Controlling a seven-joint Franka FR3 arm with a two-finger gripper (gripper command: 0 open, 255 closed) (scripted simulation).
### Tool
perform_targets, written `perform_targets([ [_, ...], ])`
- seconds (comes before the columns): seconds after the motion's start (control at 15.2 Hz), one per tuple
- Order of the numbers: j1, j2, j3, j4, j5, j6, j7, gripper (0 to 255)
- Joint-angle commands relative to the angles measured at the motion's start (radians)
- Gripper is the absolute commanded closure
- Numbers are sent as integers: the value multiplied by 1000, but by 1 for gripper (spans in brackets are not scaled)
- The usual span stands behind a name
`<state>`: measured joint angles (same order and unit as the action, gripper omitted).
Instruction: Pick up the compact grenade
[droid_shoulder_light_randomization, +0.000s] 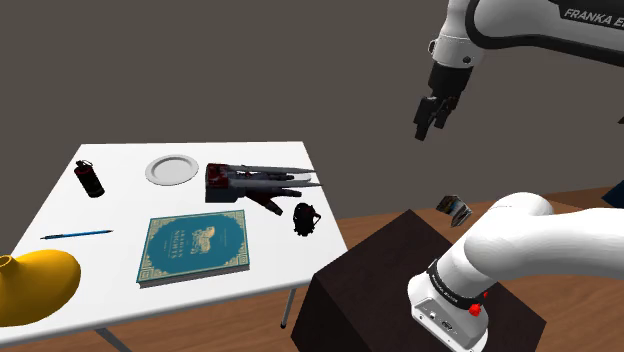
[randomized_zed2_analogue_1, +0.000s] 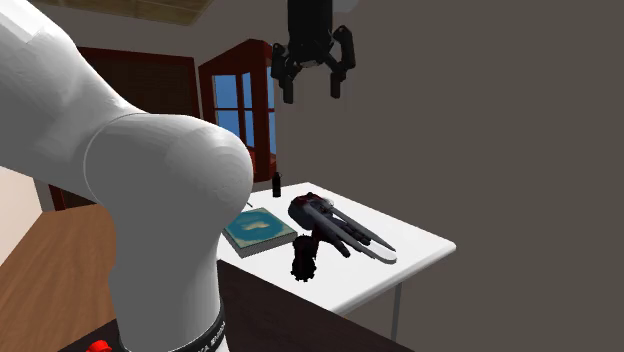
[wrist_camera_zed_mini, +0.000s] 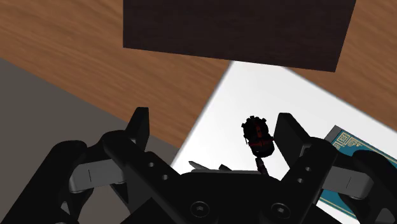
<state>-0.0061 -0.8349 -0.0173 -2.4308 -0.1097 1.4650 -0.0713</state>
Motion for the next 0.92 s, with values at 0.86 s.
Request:
perform_targets([
  [0.86, 47, 126, 100, -330, 86, 542, 173, 0],
])
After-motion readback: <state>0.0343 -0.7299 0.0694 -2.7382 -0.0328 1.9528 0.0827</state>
